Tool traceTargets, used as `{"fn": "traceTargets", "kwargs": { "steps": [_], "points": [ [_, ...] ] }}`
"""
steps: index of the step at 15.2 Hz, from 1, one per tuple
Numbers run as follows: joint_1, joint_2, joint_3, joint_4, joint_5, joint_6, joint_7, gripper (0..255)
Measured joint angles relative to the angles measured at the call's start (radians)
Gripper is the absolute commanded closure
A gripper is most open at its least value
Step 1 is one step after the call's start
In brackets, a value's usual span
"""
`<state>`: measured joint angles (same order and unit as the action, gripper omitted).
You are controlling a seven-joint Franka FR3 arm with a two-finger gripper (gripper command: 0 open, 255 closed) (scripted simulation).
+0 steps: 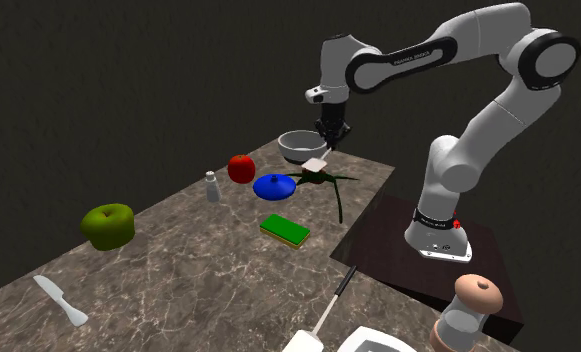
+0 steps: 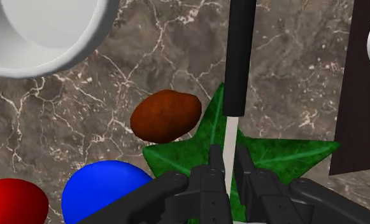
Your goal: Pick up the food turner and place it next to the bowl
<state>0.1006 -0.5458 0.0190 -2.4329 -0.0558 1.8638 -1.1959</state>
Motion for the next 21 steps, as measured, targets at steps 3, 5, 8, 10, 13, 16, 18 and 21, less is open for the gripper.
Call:
{"fn": "traceTargets", "kwargs": {
  "steps": [3,5,8,10,13,16,18,21],
  "points": [
    [-0.029,-0.083,-0.052,-0.070,-0.031,-0.009,-0.064,255],
    [-0.049,-0.131,-0.083,-0.099,-0.053,-0.024,-0.102,255],
    [-0.085,-0.207,-0.137,-0.146,-0.095,-0.047,-0.166,255],
    [-0.112,-0.250,-0.175,-0.174,-0.126,-0.058,-0.210,255],
    [-0.123,-0.265,-0.191,-0.216,-0.142,-0.030,-0.223,255],
    [-0.126,-0.257,-0.198,-0.251,-0.149,0.012,-0.222,255],
    [-0.126,-0.247,-0.201,-0.274,-0.152,0.046,-0.218,255],
    [-0.130,-0.248,-0.207,-0.313,-0.159,0.084,-0.216,255]
  ]
}}
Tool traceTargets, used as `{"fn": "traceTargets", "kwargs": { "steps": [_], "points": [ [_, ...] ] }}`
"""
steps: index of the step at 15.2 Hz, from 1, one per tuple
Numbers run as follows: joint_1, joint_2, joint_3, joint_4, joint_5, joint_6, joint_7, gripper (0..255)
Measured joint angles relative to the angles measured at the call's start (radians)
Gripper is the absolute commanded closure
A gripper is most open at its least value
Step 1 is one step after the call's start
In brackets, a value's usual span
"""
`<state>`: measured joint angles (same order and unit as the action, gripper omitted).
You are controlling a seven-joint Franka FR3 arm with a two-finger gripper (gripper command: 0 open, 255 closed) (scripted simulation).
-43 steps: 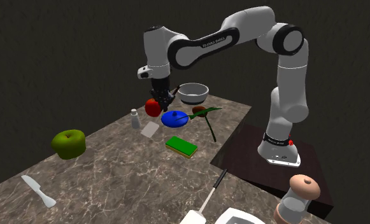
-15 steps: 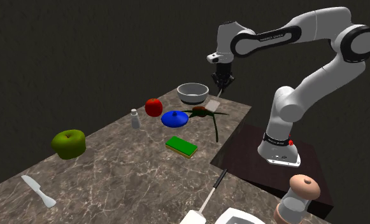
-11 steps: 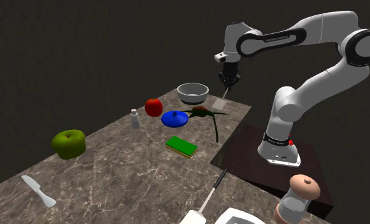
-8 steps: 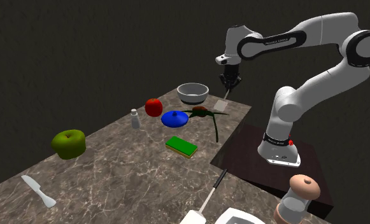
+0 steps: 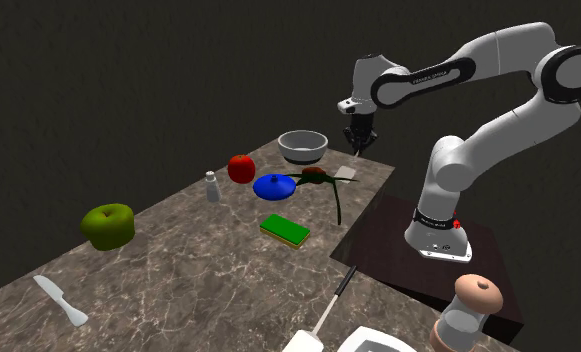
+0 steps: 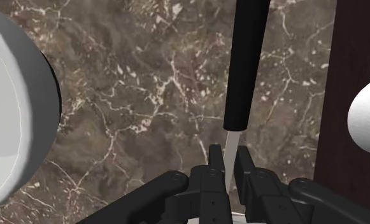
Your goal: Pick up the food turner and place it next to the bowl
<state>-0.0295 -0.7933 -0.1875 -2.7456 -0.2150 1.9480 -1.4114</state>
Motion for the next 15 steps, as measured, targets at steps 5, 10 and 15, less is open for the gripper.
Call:
{"fn": "traceTargets", "kwargs": {
  "steps": [5,10,15],
  "points": [
    [-0.004,0.028,-0.011,-0.049,-0.012,0.077,0.005,255],
    [-0.009,0.059,-0.020,-0.105,-0.025,0.163,0.013,255],
    [-0.012,0.111,-0.032,-0.146,-0.039,0.255,0.020,255]
  ]
}}
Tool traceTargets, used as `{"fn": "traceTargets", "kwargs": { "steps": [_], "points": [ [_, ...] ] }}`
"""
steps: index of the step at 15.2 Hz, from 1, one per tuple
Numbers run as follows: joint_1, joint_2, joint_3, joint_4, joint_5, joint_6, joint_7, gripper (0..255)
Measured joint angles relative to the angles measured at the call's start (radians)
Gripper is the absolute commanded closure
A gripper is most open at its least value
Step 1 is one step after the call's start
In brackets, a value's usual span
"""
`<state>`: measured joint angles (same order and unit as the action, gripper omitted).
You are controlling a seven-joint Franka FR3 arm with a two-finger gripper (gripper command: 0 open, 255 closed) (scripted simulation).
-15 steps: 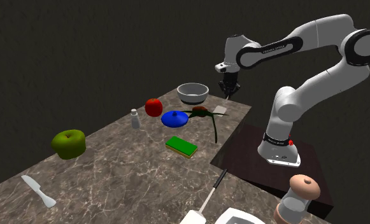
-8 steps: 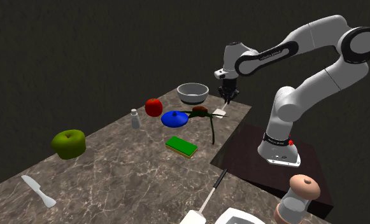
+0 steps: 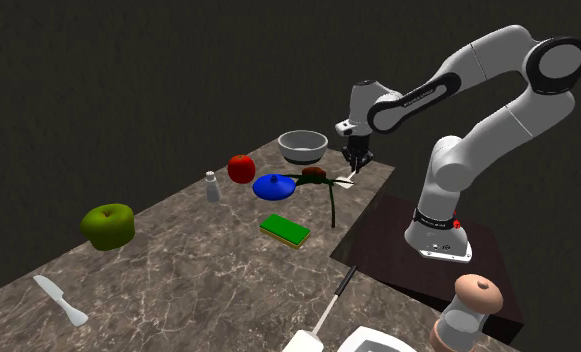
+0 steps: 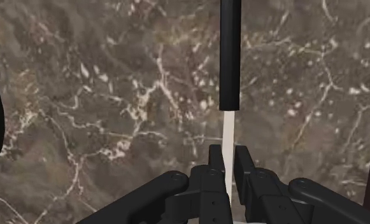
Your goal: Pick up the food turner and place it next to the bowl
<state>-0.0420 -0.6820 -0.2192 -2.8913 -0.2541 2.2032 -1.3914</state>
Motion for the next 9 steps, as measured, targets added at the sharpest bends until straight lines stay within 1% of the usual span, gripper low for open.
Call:
{"fn": "traceTargets", "kwargs": {
  "steps": [7,8,9],
  "points": [
    [-0.002,0.011,-0.003,-0.009,-0.004,0.020,0.000,255],
    [-0.002,0.011,-0.003,-0.009,-0.004,0.020,0.000,0],
    [-0.002,0.011,-0.003,-0.009,-0.004,0.021,0.000,0]
  ]
}}
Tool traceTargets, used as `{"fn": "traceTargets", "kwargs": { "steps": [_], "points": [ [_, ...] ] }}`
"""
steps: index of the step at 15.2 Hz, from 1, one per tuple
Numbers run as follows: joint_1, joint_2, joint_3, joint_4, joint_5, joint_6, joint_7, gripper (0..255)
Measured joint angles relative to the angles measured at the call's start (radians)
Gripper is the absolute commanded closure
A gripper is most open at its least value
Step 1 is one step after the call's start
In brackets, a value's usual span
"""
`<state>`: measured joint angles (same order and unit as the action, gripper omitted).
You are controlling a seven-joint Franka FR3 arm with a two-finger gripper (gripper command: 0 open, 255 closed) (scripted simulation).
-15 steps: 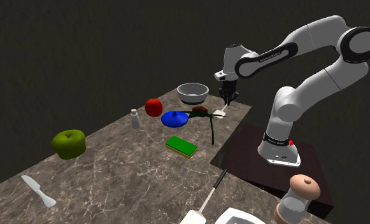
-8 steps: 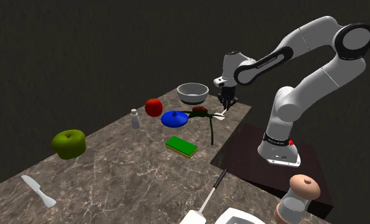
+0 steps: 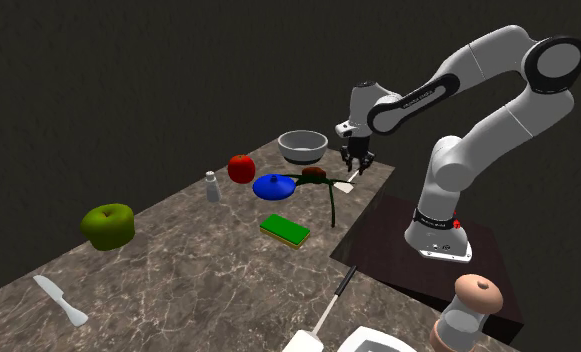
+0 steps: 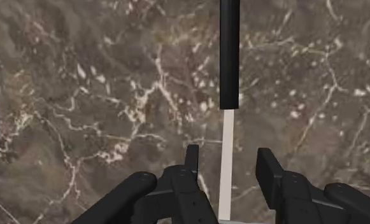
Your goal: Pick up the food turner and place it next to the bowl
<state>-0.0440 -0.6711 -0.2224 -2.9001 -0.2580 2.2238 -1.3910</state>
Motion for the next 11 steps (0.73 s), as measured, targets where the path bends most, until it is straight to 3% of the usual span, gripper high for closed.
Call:
{"fn": "traceTargets", "kwargs": {
  "steps": [5,11],
  "points": [
    [0.000,0.000,0.000,0.000,0.000,0.000,0.000,0],
    [0.013,-0.078,0.024,0.075,0.028,-0.152,-0.005,0]
  ]
}}
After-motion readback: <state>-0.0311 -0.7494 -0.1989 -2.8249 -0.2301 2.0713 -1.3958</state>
